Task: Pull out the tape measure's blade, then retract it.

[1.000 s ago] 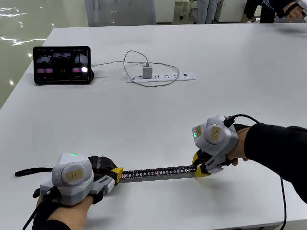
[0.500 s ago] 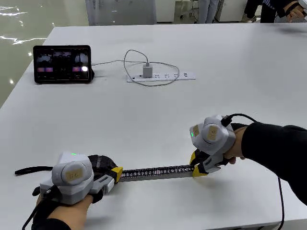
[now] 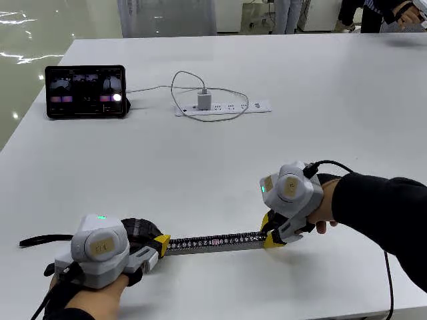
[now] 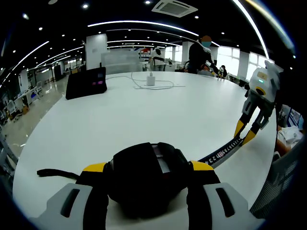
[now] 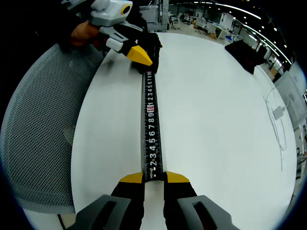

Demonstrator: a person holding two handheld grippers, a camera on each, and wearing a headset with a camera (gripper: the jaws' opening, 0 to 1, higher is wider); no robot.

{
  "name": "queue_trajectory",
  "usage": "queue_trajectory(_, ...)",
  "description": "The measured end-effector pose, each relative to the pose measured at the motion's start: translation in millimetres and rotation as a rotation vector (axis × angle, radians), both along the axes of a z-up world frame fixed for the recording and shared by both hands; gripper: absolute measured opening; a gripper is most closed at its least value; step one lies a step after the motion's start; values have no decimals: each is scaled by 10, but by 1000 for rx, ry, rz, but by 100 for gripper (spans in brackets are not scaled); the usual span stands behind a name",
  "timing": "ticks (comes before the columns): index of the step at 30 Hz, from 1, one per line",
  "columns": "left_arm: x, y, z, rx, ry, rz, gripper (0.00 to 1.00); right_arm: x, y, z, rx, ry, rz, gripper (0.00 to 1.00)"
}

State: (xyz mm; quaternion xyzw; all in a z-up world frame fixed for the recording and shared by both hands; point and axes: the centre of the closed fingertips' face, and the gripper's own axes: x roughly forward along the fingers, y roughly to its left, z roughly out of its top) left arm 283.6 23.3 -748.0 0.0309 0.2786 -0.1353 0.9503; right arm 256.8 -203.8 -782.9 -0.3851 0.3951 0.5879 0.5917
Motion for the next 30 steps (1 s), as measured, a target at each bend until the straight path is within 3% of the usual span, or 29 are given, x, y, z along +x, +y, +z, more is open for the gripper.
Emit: queue_trajectory(30,-3,2,-7,8,0,-5,62,2,99,-3,3,2,-1,11)
